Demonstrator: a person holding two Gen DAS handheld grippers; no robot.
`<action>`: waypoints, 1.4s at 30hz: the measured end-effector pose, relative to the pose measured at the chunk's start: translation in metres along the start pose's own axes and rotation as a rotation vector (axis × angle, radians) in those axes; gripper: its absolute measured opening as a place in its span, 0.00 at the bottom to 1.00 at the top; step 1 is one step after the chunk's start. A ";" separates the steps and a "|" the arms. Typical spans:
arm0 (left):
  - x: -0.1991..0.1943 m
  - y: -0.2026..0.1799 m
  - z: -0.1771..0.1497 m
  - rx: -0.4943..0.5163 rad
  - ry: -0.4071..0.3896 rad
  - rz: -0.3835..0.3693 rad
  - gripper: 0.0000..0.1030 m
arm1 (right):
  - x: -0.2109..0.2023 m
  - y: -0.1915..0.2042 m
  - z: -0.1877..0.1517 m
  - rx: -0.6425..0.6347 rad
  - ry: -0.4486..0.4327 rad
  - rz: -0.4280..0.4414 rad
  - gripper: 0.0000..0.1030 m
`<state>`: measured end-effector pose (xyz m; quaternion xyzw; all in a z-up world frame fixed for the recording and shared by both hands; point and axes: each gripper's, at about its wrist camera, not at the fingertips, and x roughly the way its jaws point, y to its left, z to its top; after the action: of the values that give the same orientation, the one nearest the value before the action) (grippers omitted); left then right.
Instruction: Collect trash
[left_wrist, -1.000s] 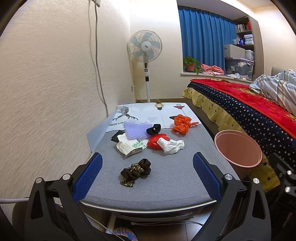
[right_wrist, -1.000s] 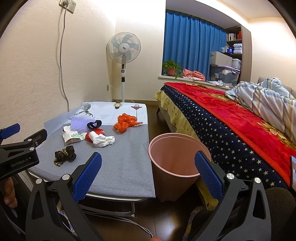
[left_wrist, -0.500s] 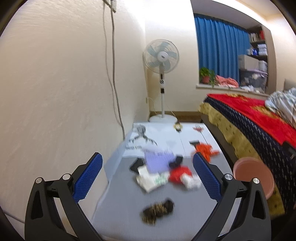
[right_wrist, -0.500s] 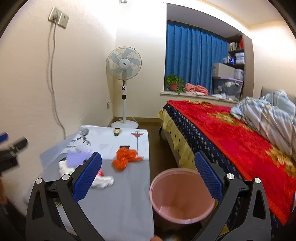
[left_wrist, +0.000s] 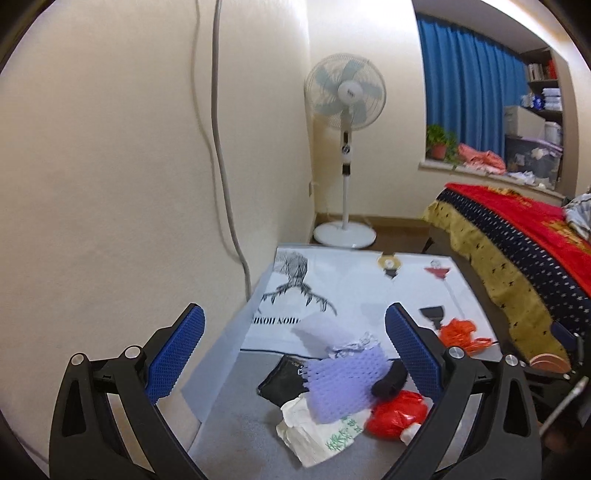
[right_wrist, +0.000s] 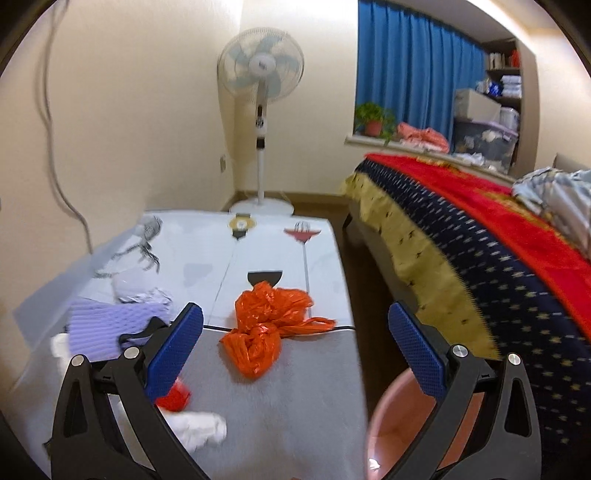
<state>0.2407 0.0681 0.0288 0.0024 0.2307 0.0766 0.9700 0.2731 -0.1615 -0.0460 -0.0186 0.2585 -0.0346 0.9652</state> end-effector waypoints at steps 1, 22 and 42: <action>0.007 0.001 -0.002 -0.003 0.015 0.002 0.92 | 0.017 0.005 -0.001 -0.008 0.014 0.002 0.95; 0.050 0.012 -0.008 -0.050 0.131 0.040 0.92 | 0.140 0.034 -0.008 -0.014 0.182 0.067 0.40; 0.008 0.001 0.005 -0.062 -0.005 -0.044 0.92 | -0.104 -0.019 0.075 -0.019 -0.111 0.130 0.16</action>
<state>0.2498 0.0701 0.0300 -0.0327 0.2258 0.0624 0.9716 0.2197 -0.1711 0.0712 -0.0129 0.2057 0.0318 0.9780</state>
